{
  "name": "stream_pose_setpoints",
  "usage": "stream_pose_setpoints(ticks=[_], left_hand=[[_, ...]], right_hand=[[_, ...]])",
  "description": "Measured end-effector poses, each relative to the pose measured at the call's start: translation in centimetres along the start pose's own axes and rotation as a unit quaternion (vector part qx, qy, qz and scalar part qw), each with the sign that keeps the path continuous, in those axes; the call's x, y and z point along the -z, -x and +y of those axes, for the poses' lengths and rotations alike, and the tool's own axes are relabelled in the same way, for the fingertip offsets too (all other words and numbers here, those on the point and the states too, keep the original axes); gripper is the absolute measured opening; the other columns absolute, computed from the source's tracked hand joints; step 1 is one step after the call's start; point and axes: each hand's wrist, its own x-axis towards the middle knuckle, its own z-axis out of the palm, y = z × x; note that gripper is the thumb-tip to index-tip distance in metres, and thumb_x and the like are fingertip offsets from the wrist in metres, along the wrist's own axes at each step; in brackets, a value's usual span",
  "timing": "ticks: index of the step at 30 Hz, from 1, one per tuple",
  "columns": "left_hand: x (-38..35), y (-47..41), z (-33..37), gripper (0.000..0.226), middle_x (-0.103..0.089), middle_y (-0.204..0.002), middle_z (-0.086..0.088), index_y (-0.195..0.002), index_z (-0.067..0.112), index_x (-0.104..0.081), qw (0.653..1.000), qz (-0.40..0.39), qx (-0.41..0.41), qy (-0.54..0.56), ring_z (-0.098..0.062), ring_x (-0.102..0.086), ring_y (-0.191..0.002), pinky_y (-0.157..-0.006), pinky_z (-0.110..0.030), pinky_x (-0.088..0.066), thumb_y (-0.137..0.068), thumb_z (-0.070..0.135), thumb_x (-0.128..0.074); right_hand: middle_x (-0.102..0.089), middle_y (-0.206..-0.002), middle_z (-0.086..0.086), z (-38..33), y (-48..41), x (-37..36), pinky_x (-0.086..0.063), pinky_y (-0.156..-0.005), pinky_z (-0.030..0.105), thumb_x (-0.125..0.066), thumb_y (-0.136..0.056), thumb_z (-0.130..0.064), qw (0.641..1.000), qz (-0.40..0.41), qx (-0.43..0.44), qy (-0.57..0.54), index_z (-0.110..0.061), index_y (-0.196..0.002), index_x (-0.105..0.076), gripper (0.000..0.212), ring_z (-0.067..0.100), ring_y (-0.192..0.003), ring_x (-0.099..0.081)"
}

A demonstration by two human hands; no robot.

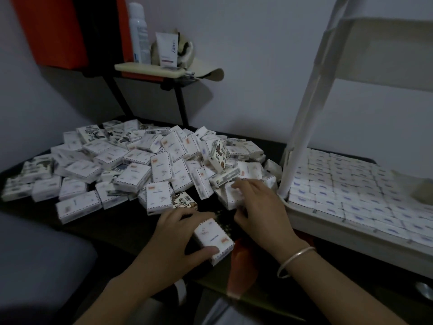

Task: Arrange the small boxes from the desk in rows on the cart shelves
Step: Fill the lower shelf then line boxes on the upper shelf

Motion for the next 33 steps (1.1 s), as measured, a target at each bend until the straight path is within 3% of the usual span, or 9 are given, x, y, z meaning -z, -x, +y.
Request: stream_pose_setpoints(ticks=[2, 6, 10, 15, 18, 21, 24, 28, 33], left_hand=[[0.0, -0.3, 0.1, 0.076, -0.038, -0.124, 0.025, -0.132, 0.055, -0.036, 1.0, 0.001, -0.004, 0.007, -0.001, -0.027, -0.121, -0.098, -0.02, -0.023, -0.063, 0.084, -0.045], [-0.5, -0.8, 0.8, 0.081, -0.047, -0.125, 0.026, -0.135, 0.047, -0.038, 0.998, 0.017, -0.043, 0.032, 0.004, -0.039, -0.119, -0.1, -0.021, -0.029, -0.065, 0.087, -0.049], [-0.6, -1.2, 2.3, 0.074, -0.047, -0.129, 0.025, -0.136, 0.037, -0.044, 0.994, 0.022, -0.058, 0.088, 0.006, -0.044, -0.122, -0.096, -0.017, -0.04, -0.071, 0.061, -0.067], [-1.0, -1.7, 4.4, 0.064, -0.051, -0.123, 0.025, -0.13, 0.041, -0.049, 0.982, 0.015, -0.035, 0.184, 0.004, -0.051, -0.117, -0.092, -0.019, -0.047, -0.077, 0.025, -0.081], [-1.3, -2.2, 6.1, 0.06, -0.061, -0.116, 0.023, -0.122, 0.051, -0.051, 0.959, -0.029, -0.003, 0.281, -0.003, -0.063, -0.106, -0.086, -0.031, -0.056, -0.081, 0.015, -0.077], [-1.9, -3.0, 8.3, 0.06, -0.062, -0.115, 0.025, -0.118, 0.051, -0.054, 0.94, -0.05, 0.006, 0.336, -0.004, -0.064, -0.108, -0.088, -0.03, -0.056, -0.081, 0.008, -0.075], [-2.6, -4.2, 10.7, 0.062, -0.062, -0.116, 0.026, -0.115, 0.053, -0.055, 0.929, -0.061, 0.004, 0.366, -0.004, -0.062, -0.111, -0.088, -0.028, -0.056, -0.081, 0.006, -0.075], [-3.5, -6.4, 14.2, 0.062, -0.056, -0.12, 0.031, -0.118, 0.051, -0.055, 0.925, -0.054, -0.015, 0.376, -0.002, -0.06, -0.112, -0.087, -0.028, -0.056, -0.08, 0.007, -0.076], [-4.8, -9.9, 18.8, 0.06, -0.056, -0.125, 0.021, -0.123, 0.042, -0.054, 0.913, -0.046, -0.036, 0.404, 0.002, -0.061, -0.11, -0.081, -0.023, -0.057, -0.079, 0.007, -0.075]], right_hand=[[-0.066, -0.112, 0.001, 0.4, 0.6, 0.6, -0.051, -0.083, 0.032, -0.072, -0.067, -0.008, 1.0, 0.006, 0.006, -0.001, -0.013, -0.117, -0.062, 0.051, 0.019, -0.107, -0.06], [-0.066, -0.12, -0.005, 1.2, 2.0, 1.9, -0.05, -0.091, 0.031, -0.077, -0.073, -0.012, 0.999, 0.042, 0.018, -0.029, -0.014, -0.122, -0.063, 0.05, 0.015, -0.12, -0.054], [-0.059, -0.132, -0.006, 1.9, 3.6, 3.9, -0.053, -0.087, 0.029, -0.068, -0.084, -0.02, 0.995, 0.068, 0.026, -0.068, -0.027, -0.12, -0.064, 0.037, 0.013, -0.116, -0.057], [-0.046, -0.139, -0.02, 3.3, 6.0, 6.9, -0.05, -0.081, 0.008, -0.058, -0.087, -0.018, 0.981, 0.064, -0.005, -0.181, -0.036, -0.125, -0.054, 0.042, -0.004, -0.101, -0.059], [-0.051, -0.137, -0.014, 4.5, 7.5, 8.4, -0.049, -0.088, 0.012, -0.065, -0.085, -0.002, 0.972, 0.077, -0.021, -0.22, -0.029, -0.122, -0.058, 0.046, -0.002, -0.115, -0.055], [-0.052, -0.135, -0.016, 5.8, 9.0, 9.9, -0.046, -0.098, 0.017, -0.065, -0.083, 0.003, 0.961, 0.096, -0.049, -0.256, -0.023, -0.122, -0.058, 0.048, 0.001, -0.126, -0.049], [-0.052, -0.134, -0.018, 7.2, 10.3, 11.3, -0.049, -0.097, 0.024, -0.066, -0.082, 0.004, 0.933, 0.113, -0.097, -0.329, -0.028, -0.13, -0.046, 0.061, 0.004, -0.122, -0.053], [-0.05, -0.136, -0.018, 9.6, 12.2, 12.9, -0.047, -0.095, 0.021, -0.069, -0.08, 0.003, 0.922, 0.129, -0.136, -0.338, -0.029, -0.144, -0.027, 0.083, 0.009, -0.121, -0.053], [-0.049, -0.134, -0.017, 12.8, 14.0, 14.9, -0.052, -0.086, 0.023, -0.067, -0.081, 0.007, 0.924, 0.185, -0.169, -0.287, -0.036, -0.134, -0.035, 0.075, 0.008, -0.115, -0.056]])
